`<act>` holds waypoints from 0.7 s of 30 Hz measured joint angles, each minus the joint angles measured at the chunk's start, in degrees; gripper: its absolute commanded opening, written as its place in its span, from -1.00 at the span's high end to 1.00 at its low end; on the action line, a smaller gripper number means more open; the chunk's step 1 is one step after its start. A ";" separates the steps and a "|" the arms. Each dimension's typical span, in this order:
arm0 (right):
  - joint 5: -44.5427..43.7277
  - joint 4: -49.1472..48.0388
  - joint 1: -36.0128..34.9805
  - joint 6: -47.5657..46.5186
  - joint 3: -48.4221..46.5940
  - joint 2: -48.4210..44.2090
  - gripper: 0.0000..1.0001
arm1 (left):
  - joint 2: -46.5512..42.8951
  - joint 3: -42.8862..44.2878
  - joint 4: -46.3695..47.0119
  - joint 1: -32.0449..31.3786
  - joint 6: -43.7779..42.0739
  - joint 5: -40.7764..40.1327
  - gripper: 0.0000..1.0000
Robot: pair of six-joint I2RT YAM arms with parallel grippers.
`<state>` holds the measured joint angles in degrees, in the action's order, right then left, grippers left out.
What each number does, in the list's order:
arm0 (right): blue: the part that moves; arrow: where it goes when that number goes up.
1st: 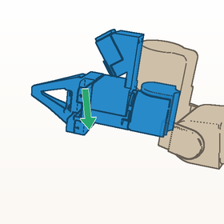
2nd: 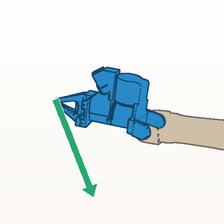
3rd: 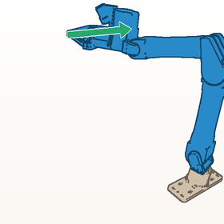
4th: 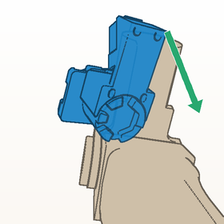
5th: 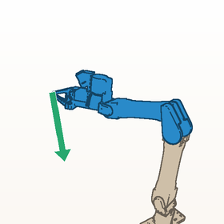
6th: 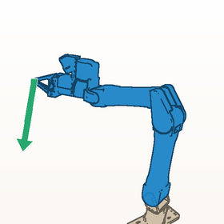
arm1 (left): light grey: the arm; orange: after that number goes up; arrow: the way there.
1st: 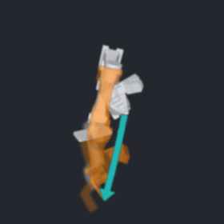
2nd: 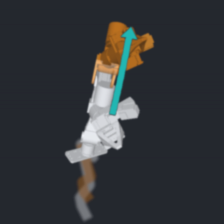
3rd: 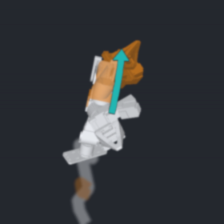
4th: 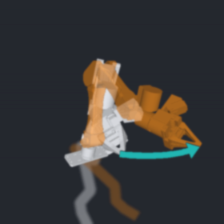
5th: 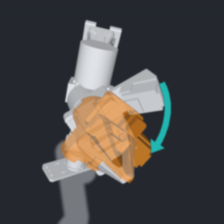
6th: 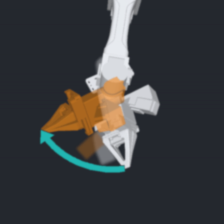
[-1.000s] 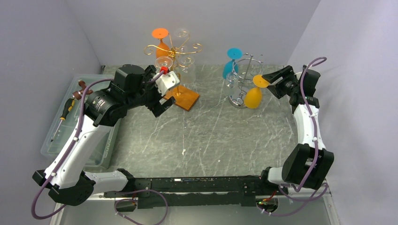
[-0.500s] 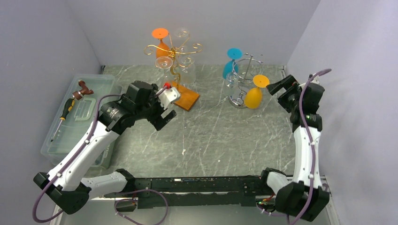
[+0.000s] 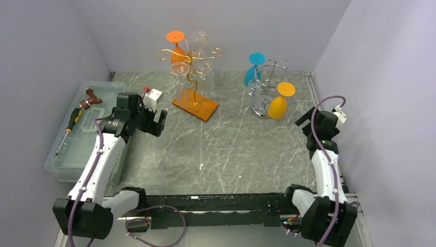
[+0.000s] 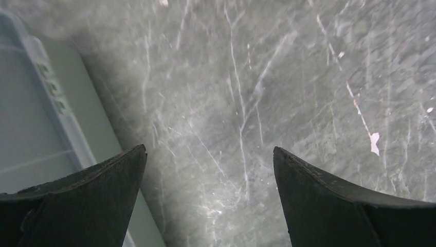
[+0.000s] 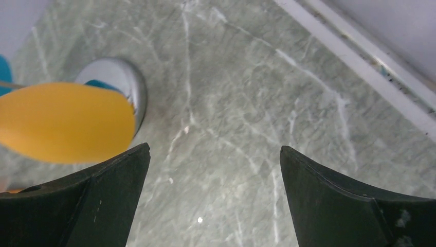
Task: Place the wine glass upside down on the wine glass rack
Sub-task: Reset both arms
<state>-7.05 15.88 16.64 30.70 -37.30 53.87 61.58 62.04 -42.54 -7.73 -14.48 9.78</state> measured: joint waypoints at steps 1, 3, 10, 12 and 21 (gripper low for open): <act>-1.03 -0.98 -0.13 -0.37 0.28 1.11 -1.00 | 0.04 -1.88 0.81 0.42 0.52 -0.04 -0.98; -2.71 -3.06 -0.35 -0.70 0.87 2.86 -1.00 | 0.39 -4.63 1.38 0.79 1.36 -0.22 -0.98; -6.38 -13.27 -1.07 -0.59 7.85 3.30 -1.00 | 3.32 -9.33 8.09 2.58 3.65 -0.42 -0.98; -6.97 -15.87 -1.07 -0.90 9.42 3.30 -1.00 | 4.09 -11.65 11.74 4.35 3.93 0.31 -0.98; -7.80 -33.27 -1.09 -3.48 21.35 2.25 -1.00 | 14.32 -18.93 28.79 13.49 8.24 5.70 -0.98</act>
<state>-14.85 -17.39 15.55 27.22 -15.94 56.12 75.90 43.11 -13.76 5.76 -6.24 15.49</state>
